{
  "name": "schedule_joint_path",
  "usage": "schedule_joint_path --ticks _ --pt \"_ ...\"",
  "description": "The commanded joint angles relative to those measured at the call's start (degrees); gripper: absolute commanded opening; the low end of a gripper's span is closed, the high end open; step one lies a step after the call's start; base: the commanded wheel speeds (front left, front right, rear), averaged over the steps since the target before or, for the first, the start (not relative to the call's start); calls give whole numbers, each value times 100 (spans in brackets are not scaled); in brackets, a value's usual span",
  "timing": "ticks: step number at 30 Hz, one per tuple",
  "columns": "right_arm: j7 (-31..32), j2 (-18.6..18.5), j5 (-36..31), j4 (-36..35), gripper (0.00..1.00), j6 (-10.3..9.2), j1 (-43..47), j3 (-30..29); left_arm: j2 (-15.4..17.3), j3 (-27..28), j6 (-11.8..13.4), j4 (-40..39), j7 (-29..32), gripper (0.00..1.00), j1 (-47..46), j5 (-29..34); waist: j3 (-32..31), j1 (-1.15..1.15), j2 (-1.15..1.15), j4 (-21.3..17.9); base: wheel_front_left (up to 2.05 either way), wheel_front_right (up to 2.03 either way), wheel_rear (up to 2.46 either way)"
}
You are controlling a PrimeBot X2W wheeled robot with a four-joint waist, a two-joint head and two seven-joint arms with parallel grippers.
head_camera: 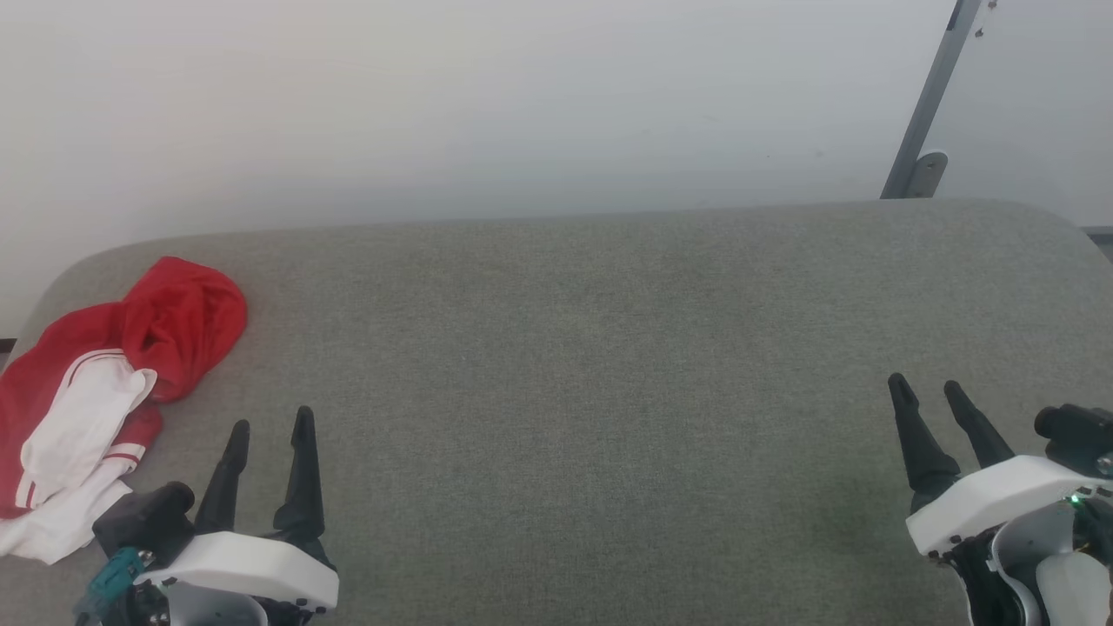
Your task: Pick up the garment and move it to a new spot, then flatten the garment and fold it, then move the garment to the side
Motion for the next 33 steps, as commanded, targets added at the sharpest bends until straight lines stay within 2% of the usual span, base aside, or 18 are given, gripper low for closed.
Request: schedule_joint_path --ticks 1,33 --pt "-31 -36 -126 -54 100 3 -90 29 33 3 0 -65 -56 100 45 152 -3 0 0 1 0 0 0" --pt "-254 -190 -1332 -104 100 3 -161 98 85 89 30 -149 -416 100 174 1350 -74 0 0 -39 0 0 0"
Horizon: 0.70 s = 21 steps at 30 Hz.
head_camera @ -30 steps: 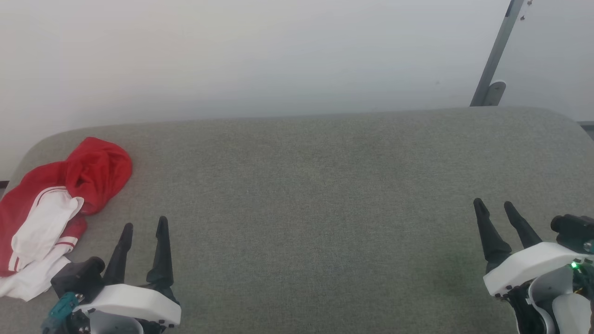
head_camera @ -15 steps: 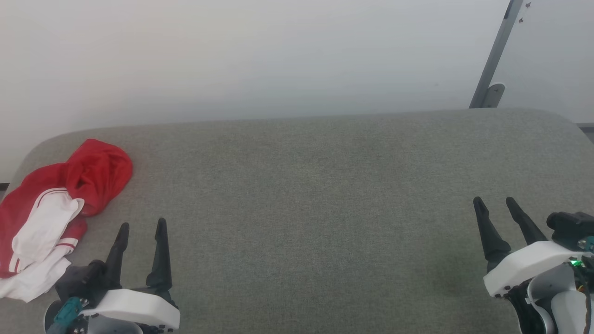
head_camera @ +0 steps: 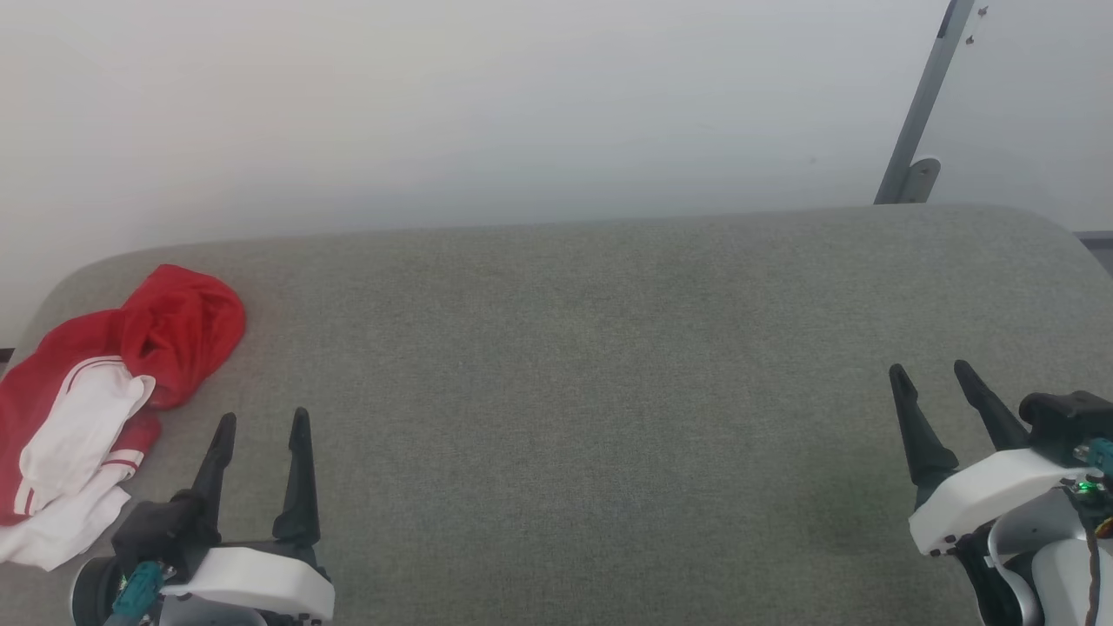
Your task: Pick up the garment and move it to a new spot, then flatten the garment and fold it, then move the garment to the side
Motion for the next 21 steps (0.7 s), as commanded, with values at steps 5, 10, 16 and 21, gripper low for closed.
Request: schedule_joint_path --ticks 5,10,16,21 --pt "-64 -19 -124 -48 100 2 -56 -1 10 38 -12 -12 -57 100 76 137 -5 0 0 -7 0 0 0" --pt "-77 -15 -125 -24 100 2 -52 -39 -3 41 -35 13 -56 100 87 148 -4 0 0 -8 0 0 0" --pt "-87 -19 -118 -26 100 2 -51 -41 -22 41 -58 33 -56 100 75 146 5 0 0 -1 0 0 0" --pt "-89 -10 -82 -60 100 2 -14 -11 -60 116 26 55 -56 100 14 156 1 0 0 91 0 0 0"
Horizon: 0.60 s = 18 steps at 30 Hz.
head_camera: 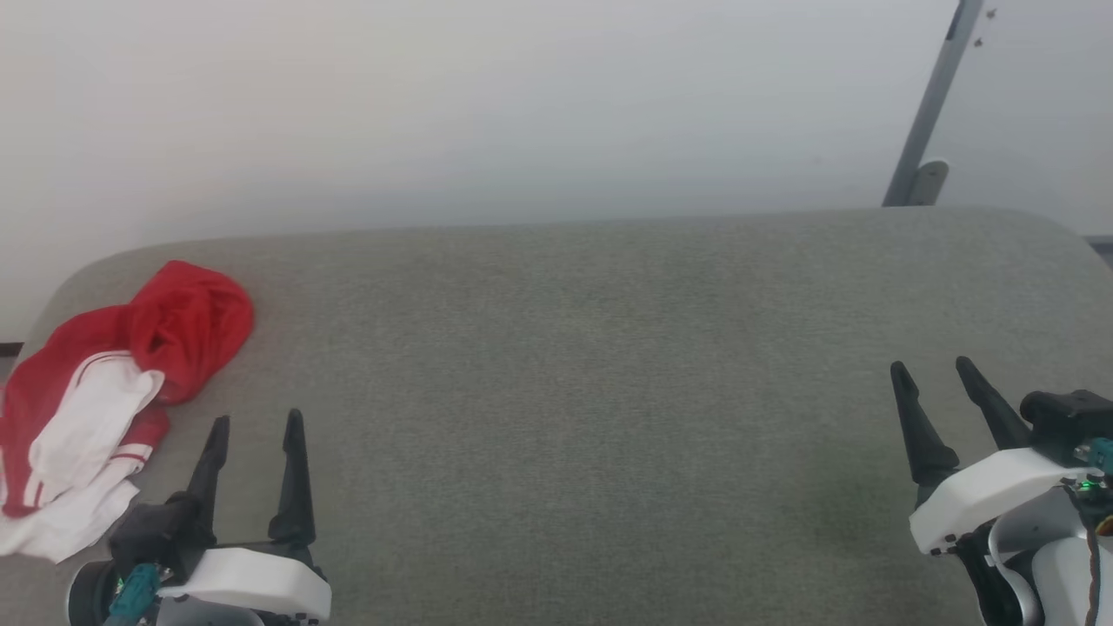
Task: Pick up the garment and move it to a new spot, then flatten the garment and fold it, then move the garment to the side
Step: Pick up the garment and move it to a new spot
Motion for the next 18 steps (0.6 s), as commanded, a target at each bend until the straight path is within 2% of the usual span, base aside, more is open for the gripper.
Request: schedule_joint_path --ticks 1,9,18 --pt "-29 8 36 -39 100 2 -10 18 -2 37 11 17 -19 100 2 46 -6 0 0 56 0 0 0" --pt "25 1 72 -35 100 2 -144 374 90 227 50 26 -19 100 -20 -49 -69 0 0 569 0 0 0" --pt "-19 64 140 68 100 2 -303 861 215 450 151 -77 6 100 124 -171 -187 0 0 1453 0 0 0"
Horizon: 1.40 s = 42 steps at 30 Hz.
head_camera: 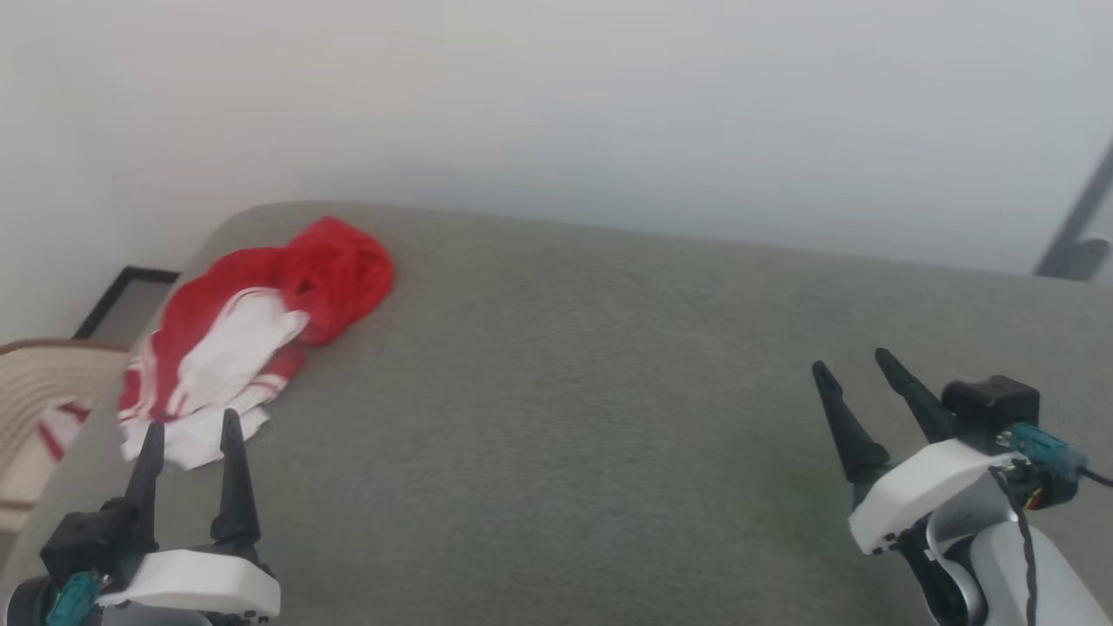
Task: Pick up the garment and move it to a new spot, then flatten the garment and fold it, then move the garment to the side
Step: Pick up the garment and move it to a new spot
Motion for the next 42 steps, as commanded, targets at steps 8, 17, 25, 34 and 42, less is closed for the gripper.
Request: schedule_joint_path --ticks 8,17,25,34,42 --pt "-112 110 81 145 100 1 -122 246 50 -12 61 -143 63 100 167 -49 -90 0 0 744 0 0 0" --pt "-170 76 108 258 100 1 -152 286 6 -25 126 -220 81 100 213 -112 -47 0 0 883 0 0 0" --pt "-111 -140 161 154 100 1 -231 132 -13 -19 178 -106 113 100 -273 -187 223 0 0 756 0 0 0" --pt "99 -618 232 -325 100 1 -423 -162 217 91 190 376 152 100 -1527 -324 962 0 0 453 0 0 0" --pt "313 -1206 349 -909 100 1 -577 -422 297 90 280 1119 196 100 -2703 -358 1885 0 0 218 0 0 0"
